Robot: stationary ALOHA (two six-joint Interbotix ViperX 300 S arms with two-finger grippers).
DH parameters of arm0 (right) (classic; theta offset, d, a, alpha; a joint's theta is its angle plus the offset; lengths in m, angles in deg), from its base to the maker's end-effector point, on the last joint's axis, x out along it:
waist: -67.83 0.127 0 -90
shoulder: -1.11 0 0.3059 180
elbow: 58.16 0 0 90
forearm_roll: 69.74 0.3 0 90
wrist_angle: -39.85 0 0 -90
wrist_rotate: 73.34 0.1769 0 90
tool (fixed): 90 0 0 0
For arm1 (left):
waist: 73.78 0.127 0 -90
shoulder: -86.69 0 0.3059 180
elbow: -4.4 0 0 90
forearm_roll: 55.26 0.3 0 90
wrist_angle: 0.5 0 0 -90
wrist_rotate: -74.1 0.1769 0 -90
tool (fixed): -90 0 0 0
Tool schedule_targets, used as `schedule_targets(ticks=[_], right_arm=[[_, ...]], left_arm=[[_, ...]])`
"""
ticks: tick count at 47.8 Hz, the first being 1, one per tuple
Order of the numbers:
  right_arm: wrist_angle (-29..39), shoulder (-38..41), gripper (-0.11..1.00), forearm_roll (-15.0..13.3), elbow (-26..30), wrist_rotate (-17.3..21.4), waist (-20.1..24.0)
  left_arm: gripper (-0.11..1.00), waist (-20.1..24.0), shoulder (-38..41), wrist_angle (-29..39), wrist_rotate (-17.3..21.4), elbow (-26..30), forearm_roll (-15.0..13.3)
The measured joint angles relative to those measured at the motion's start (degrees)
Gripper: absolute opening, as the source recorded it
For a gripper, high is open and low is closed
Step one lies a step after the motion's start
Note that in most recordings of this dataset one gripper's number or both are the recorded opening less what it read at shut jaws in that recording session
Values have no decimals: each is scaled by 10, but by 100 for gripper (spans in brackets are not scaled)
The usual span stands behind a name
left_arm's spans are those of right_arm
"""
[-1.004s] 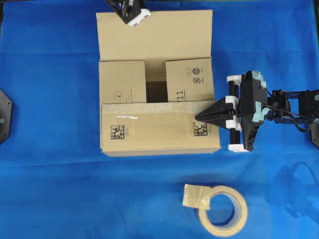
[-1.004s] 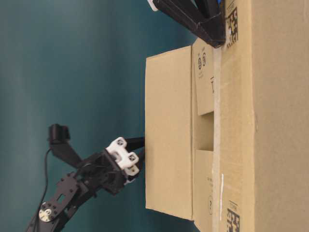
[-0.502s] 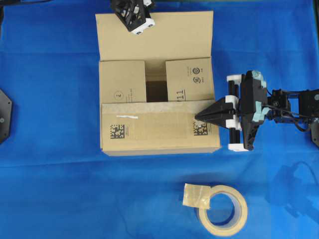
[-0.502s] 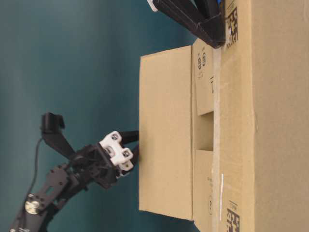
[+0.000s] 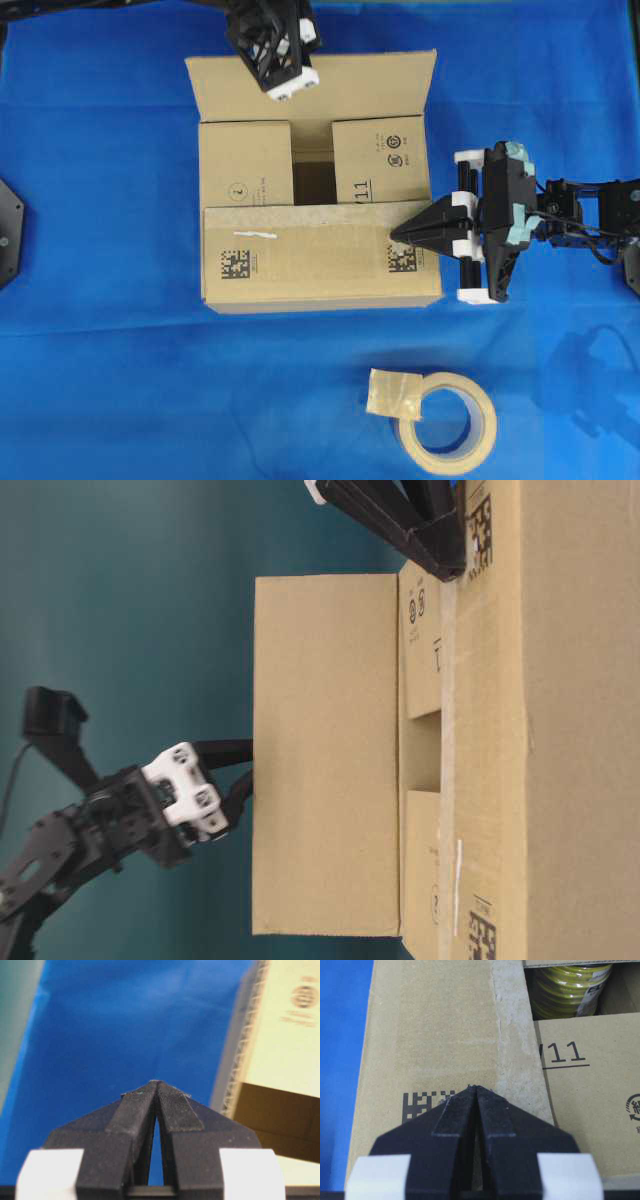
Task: Close the cardboard box.
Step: 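Fold the back flap forward over the box with the left gripper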
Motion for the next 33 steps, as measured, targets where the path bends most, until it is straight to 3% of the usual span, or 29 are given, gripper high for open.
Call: schedule_targets(ticks=[17, 33], right_arm=[[-4, 0, 0, 0, 0, -1, -1], [-4, 0, 0, -1, 0, -1, -1]], left_arm=[[0, -76, -49, -40, -44, -82, -1], [0, -107, -97, -183, -104, -211, -1]])
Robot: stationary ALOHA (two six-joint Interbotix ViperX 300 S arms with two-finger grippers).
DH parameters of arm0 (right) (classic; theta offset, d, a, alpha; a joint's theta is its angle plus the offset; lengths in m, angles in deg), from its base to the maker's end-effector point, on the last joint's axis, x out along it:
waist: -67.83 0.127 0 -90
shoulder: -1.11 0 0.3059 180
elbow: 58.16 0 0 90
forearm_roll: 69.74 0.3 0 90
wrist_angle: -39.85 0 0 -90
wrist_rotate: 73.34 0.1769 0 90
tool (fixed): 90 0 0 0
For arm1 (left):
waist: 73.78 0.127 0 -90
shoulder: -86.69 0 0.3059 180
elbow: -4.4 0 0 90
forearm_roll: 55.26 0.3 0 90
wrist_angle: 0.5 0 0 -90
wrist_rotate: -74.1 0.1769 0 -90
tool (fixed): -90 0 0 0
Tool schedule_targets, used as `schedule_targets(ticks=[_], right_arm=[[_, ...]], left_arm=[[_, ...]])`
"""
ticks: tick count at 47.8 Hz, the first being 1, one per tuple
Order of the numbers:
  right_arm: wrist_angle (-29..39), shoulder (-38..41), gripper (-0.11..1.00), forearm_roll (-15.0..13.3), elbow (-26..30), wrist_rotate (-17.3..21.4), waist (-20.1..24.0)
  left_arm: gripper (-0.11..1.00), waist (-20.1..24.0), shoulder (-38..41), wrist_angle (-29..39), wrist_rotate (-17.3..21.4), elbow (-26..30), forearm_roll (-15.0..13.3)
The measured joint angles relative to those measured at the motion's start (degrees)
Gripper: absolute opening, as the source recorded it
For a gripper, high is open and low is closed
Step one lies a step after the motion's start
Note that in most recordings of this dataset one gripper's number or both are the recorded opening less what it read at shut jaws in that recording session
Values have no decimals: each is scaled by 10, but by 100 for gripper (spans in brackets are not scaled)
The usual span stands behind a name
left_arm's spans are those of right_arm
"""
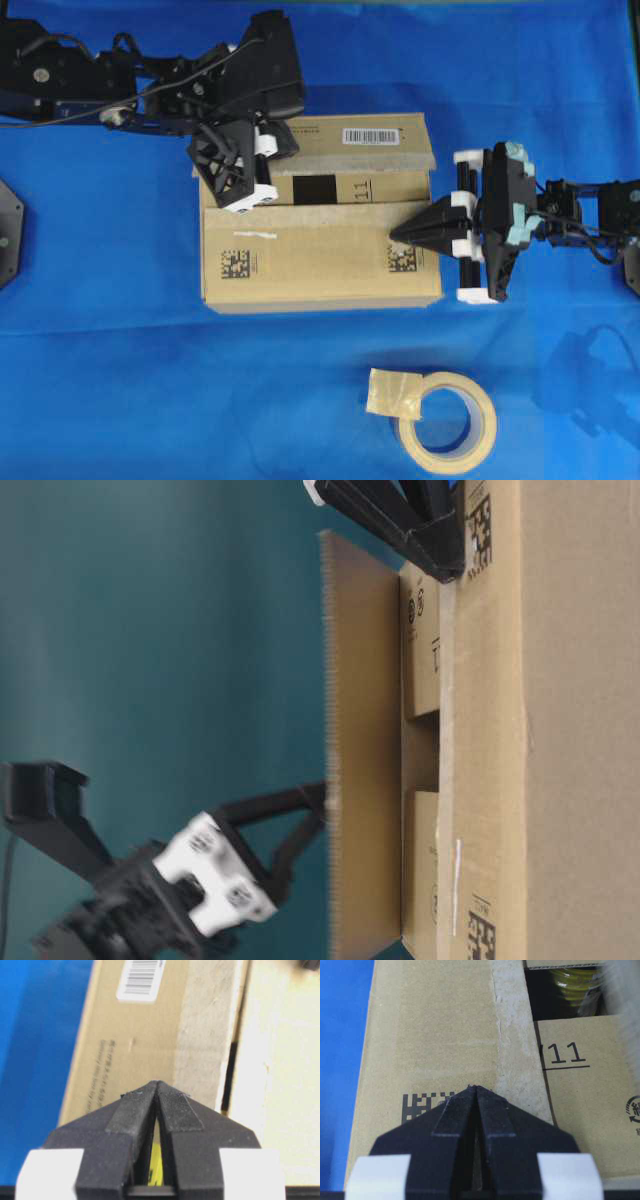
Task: Close the cardboard box.
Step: 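Fold the back flap forward over the box with the left gripper, then press both grippers along the closed seam from left and right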
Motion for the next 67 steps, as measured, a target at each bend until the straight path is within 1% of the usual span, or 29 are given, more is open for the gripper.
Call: schedule_targets(ticks=[12, 18, 22, 28, 47, 67], right_arm=[[0, 0, 0, 1, 0, 0, -1], [0, 0, 0, 1, 0, 0, -2], [-1, -1, 0, 1, 0, 0, -3], [-6, 0, 0, 0, 0, 0, -8], [-18, -1, 0, 0, -1, 0, -58], [-17, -1, 0, 0, -3, 0, -61]], left_arm=[[0, -14, -2, -98, -20, -76, 0], [0, -18, -2, -142, -19, -102, 0], [0, -19, -4, -159, -21, -112, 0], [0, -19, -7, -171, -23, -118, 1], [0, -21, -7, -173, -21, -120, 0], [0, -22, -7, -179, -21, -122, 0]])
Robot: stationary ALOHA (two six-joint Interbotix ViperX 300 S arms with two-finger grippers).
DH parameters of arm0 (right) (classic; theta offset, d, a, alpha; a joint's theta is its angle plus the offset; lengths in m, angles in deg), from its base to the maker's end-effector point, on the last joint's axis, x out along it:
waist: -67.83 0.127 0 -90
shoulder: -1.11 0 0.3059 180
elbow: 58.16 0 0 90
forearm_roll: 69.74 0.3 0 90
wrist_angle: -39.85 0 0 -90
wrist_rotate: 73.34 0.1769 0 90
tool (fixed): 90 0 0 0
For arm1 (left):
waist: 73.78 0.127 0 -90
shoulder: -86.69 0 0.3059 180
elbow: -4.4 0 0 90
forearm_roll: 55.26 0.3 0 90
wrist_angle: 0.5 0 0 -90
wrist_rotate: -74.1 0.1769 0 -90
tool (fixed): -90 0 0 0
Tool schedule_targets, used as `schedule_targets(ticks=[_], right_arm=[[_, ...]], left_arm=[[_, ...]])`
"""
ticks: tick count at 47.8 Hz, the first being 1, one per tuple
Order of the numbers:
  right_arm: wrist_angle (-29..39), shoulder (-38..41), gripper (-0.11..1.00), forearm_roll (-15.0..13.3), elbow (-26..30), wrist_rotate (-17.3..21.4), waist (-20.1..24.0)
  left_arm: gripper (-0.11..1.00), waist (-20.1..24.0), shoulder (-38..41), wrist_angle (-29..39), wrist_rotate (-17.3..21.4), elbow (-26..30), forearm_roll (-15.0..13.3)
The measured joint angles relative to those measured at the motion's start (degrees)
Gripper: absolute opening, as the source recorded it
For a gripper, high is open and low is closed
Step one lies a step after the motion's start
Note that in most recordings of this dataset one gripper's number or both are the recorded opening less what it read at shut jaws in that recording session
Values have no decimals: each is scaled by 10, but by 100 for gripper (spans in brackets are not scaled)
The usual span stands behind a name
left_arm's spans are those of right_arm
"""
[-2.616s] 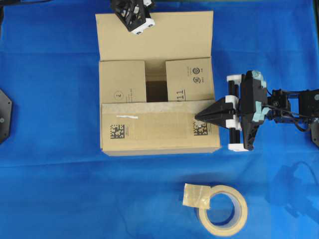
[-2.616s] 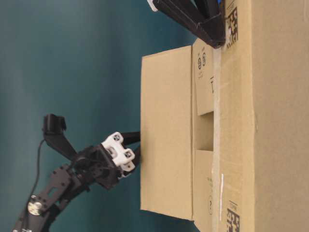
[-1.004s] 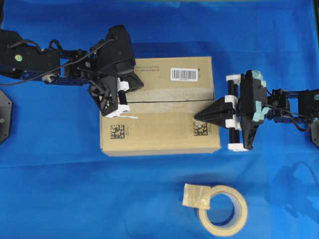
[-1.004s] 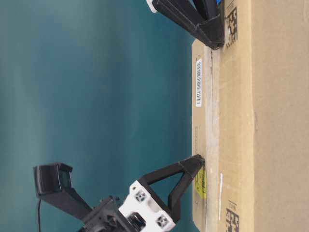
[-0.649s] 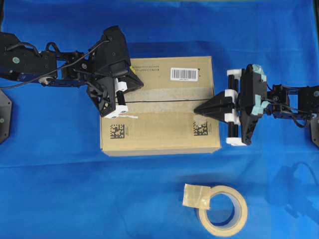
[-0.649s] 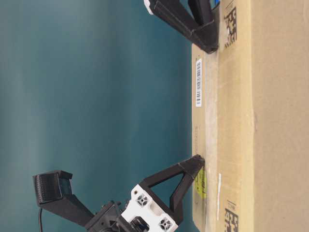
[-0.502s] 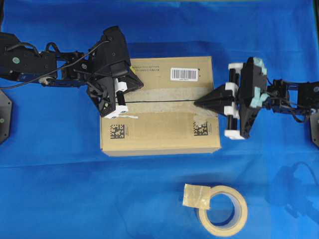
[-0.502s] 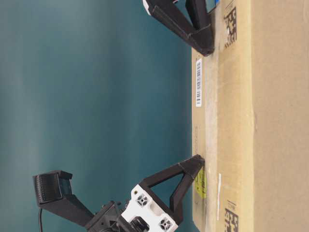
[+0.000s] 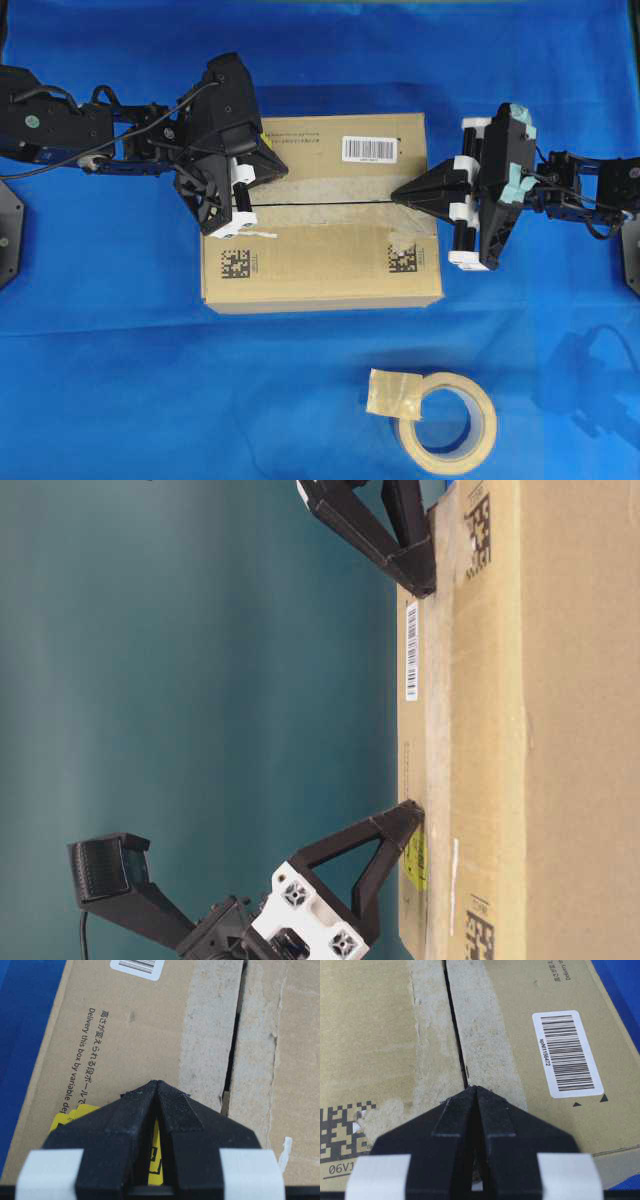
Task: Close the cardboard box.
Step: 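Press both grippers along the closed seam from left and right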
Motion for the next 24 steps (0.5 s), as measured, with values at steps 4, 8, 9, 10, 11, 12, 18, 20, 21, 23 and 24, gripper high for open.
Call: schedule_targets(ticks=[4, 8, 9, 10, 11, 12, 18, 20, 21, 23, 24], right_arm=[[0, 0, 0, 1, 0, 0, 0], [1, 0, 0, 1, 0, 0, 0], [1, 0, 0, 1, 0, 0, 0], [1, 0, 0, 1, 0, 0, 0], [1, 0, 0, 1, 0, 0, 0], [1, 0, 0, 1, 0, 0, 0], [1, 0, 0, 1, 0, 0, 0], [2, 0, 0, 0, 0, 0, 0], [2, 0, 0, 0, 0, 0, 1], [1, 0, 0, 1, 0, 0, 0], [1, 0, 0, 0, 0, 0, 0]], left_arm=[[0, -4, -5, -23, 0, -10, 0], [0, -11, -15, -57, 4, -28, 0], [0, -14, -18, -67, 4, -33, 1], [0, -16, -20, -79, 4, -40, 0], [0, -18, -25, -93, 4, -47, 1], [0, -19, -29, -106, 4, -54, 1], [0, -22, -55, -196, 4, -103, 1], [0, -25, -64, -224, 4, -120, 0], [0, -26, -67, -236, 4, -127, 0], [0, -30, -72, -258, 4, -140, 1], [0, -31, -76, -267, 4, -147, 0]])
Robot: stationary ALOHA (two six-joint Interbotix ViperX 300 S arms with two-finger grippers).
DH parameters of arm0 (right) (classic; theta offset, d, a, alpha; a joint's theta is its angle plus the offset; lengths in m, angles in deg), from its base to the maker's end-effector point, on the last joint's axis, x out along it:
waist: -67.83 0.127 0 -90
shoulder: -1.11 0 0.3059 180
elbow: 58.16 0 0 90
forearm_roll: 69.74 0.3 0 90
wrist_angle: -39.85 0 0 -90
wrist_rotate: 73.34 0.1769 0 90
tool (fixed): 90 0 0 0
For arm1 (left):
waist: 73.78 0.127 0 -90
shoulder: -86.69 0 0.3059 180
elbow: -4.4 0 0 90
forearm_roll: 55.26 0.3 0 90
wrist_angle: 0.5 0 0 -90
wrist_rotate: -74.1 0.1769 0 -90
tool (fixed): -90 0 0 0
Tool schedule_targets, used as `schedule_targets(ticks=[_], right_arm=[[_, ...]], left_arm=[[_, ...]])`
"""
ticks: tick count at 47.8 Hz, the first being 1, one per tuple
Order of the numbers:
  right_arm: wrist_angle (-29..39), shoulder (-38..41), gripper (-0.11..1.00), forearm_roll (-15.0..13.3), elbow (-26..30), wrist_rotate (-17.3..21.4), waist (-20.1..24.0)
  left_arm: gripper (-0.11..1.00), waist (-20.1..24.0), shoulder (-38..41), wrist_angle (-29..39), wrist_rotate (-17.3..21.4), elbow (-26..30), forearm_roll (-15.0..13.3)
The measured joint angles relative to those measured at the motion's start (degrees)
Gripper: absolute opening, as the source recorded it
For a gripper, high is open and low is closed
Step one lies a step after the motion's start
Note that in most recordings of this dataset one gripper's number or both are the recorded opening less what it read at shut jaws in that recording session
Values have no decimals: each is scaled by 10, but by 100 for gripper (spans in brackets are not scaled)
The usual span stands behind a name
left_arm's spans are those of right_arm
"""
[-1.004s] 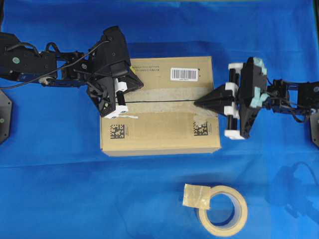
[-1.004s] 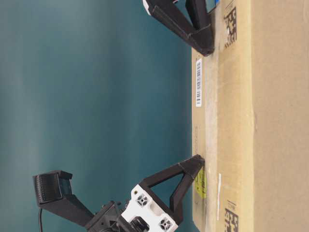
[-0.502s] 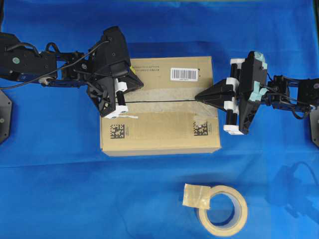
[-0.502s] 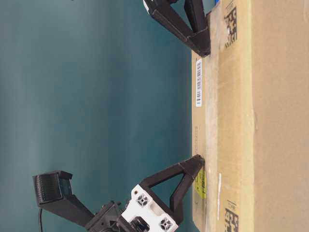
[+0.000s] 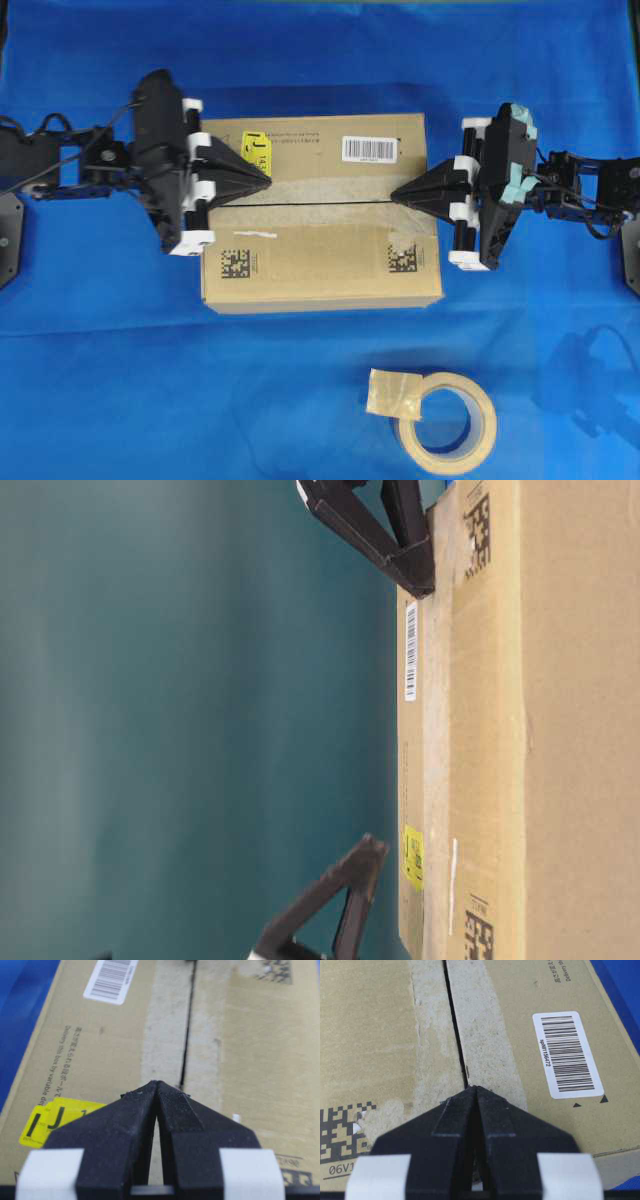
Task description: Close the cardboard box.
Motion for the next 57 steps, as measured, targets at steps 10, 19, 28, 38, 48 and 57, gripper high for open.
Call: schedule_targets(ticks=[10, 19, 28, 38, 48, 57], right_arm=[[0, 0, 0, 1, 0, 0, 0], [0, 0, 0, 1, 0, 0, 0], [-1, 0, 0, 1, 0, 0, 0], [-1, 0, 0, 1, 0, 0, 0], [-1, 0, 0, 1, 0, 0, 0], [-1, 0, 0, 0, 0, 0, 0]], left_arm=[[0, -13, -18, -102, 0, -62, 0], [0, -27, -16, -171, 0, -105, 0], [0, -30, -7, -192, -5, -123, -2], [0, -31, 8, -193, -6, -125, -2], [0, -31, 18, -193, -5, -125, -2], [0, -32, 20, -193, -5, -125, -2]])
